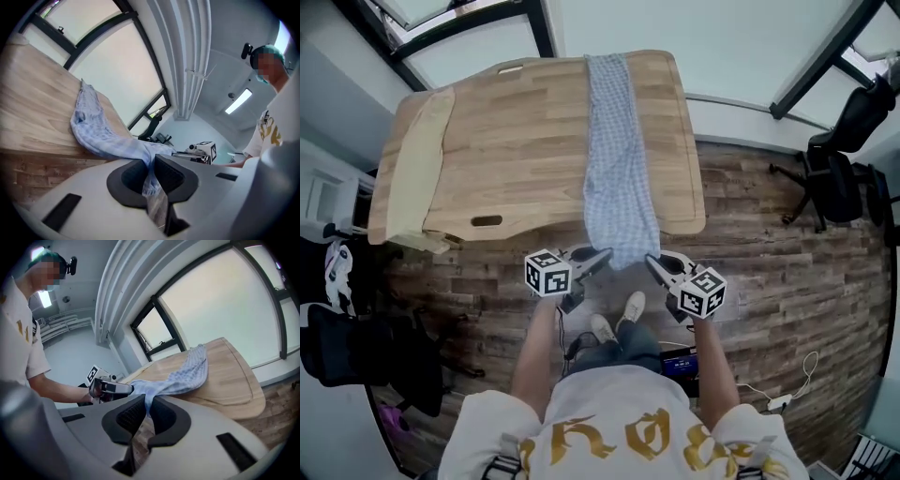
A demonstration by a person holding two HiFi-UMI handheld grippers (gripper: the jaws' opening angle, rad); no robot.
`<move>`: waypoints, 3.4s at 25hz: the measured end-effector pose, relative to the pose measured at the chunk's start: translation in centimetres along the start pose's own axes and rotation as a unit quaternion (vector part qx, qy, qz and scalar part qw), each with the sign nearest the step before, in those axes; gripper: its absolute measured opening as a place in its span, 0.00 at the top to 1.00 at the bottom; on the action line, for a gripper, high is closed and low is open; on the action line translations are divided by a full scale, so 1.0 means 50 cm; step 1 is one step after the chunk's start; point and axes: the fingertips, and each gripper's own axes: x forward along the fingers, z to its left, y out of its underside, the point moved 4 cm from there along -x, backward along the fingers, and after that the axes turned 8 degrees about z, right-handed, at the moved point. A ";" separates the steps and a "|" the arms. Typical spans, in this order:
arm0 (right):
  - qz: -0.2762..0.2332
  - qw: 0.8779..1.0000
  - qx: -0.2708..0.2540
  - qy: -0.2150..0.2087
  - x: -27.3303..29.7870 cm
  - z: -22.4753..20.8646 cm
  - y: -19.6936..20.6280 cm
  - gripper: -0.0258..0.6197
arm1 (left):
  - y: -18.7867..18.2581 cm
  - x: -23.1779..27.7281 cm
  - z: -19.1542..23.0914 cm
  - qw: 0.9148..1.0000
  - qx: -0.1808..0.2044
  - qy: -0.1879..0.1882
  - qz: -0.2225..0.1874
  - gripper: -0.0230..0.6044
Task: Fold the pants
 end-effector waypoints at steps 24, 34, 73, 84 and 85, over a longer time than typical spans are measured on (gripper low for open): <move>-0.150 0.983 -0.087 -0.052 -0.149 0.286 -0.243 0.90 | -0.192 -0.217 -0.293 0.980 0.183 -0.030 -0.072 0.86; -0.162 0.983 -0.085 -0.024 -0.149 0.288 -0.267 0.90 | -0.209 -0.221 -0.293 0.977 0.194 -0.062 -0.063 0.86; -0.074 0.997 0.010 0.012 0.290 -0.332 -0.661 0.90 | -0.707 0.039 0.320 0.991 0.011 -0.130 -0.006 0.86; -0.038 0.998 0.044 0.004 0.406 -0.494 -0.678 0.90 | -0.752 0.111 0.491 0.987 -0.067 -0.149 0.009 0.86; -0.029 0.998 0.048 0.009 0.423 -0.515 -0.670 0.90 | -0.749 0.124 0.516 0.985 -0.076 -0.155 0.015 0.86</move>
